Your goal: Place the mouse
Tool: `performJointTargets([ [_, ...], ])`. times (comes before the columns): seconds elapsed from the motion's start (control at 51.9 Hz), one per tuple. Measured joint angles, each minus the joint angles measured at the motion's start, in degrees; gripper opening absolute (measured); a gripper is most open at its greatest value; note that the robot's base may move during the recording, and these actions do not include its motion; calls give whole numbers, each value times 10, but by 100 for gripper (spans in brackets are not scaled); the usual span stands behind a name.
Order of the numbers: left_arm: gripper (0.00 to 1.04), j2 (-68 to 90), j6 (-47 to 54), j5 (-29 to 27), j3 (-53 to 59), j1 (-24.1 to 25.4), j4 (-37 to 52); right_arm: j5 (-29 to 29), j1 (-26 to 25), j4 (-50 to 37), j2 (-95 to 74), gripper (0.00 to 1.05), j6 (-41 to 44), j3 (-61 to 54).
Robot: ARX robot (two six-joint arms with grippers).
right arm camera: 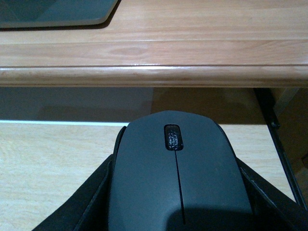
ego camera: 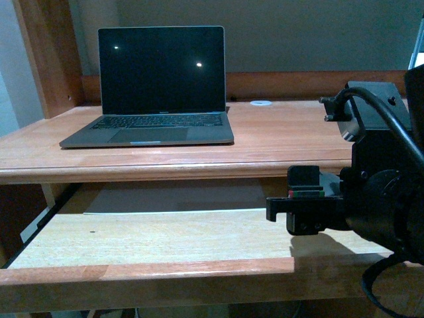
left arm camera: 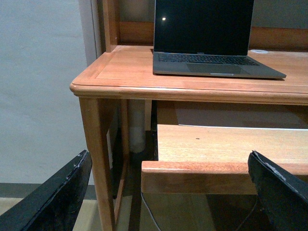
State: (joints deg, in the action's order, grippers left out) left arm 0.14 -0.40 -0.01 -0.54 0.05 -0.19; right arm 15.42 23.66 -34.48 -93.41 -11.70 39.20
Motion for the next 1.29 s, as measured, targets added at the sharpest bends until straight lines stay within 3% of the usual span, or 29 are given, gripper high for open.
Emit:
performJointTargets([
  [0.848,98,0,0,0,0,0,1,19,12,3,-25,63,-3,28],
  [1.291,98,0,0,0,0,-1,0,82,7,43,-181,63,-9,195],
])
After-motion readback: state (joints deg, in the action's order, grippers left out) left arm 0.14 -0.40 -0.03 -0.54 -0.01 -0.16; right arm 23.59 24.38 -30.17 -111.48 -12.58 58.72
